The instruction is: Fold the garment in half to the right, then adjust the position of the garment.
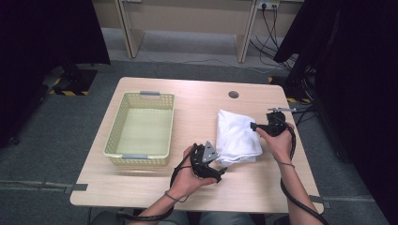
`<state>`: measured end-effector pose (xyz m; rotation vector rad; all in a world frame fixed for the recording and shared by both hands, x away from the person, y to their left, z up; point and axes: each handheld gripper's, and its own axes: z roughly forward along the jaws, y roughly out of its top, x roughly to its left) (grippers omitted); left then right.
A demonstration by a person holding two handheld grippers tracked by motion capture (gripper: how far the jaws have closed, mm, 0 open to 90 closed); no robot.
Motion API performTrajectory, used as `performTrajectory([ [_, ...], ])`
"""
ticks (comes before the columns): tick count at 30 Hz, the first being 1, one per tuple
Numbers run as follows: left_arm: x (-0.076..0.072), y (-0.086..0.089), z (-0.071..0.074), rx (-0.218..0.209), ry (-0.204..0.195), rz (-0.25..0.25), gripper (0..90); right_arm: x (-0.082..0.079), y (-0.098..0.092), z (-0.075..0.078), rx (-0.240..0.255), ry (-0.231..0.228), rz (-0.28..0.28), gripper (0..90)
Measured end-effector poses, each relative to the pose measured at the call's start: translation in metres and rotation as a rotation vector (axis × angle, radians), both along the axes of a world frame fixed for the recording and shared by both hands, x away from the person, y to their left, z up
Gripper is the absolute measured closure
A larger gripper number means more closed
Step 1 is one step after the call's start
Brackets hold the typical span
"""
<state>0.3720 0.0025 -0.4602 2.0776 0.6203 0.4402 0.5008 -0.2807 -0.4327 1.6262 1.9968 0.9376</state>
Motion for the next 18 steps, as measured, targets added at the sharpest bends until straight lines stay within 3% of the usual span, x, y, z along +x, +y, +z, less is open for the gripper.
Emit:
performTrajectory([
  [18, 0.0020, -0.0039, -0.0049, 0.016, -0.002, -0.003, 5.4, 0.0059, 0.0000, 0.0060, 0.004, 0.001, -0.013, 14.6],
])
